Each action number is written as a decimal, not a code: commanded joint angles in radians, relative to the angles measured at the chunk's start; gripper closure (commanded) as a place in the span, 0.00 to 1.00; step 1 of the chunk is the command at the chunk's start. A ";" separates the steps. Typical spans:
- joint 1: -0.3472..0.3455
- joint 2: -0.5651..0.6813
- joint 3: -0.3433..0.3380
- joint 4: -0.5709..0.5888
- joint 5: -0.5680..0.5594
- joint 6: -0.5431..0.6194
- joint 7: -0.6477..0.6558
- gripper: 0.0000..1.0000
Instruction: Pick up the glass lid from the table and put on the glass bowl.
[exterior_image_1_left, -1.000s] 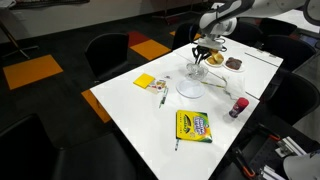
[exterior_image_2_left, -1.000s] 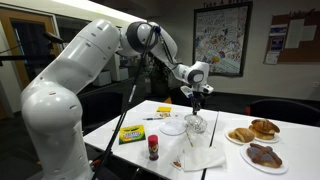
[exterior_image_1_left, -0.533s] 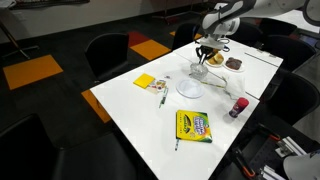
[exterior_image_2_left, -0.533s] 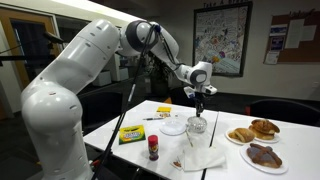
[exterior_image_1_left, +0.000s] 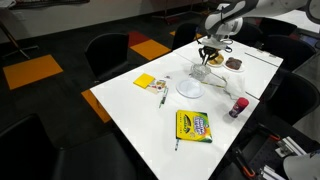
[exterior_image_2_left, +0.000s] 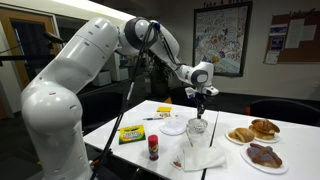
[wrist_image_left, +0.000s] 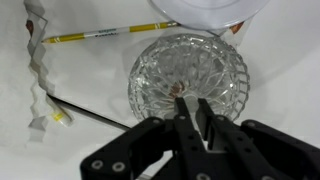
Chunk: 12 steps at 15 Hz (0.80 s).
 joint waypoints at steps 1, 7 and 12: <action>0.006 -0.036 0.000 -0.048 -0.009 -0.005 0.003 0.96; -0.010 -0.008 0.015 0.005 0.000 -0.066 -0.018 0.96; -0.013 0.003 0.013 0.030 -0.003 -0.102 -0.018 0.96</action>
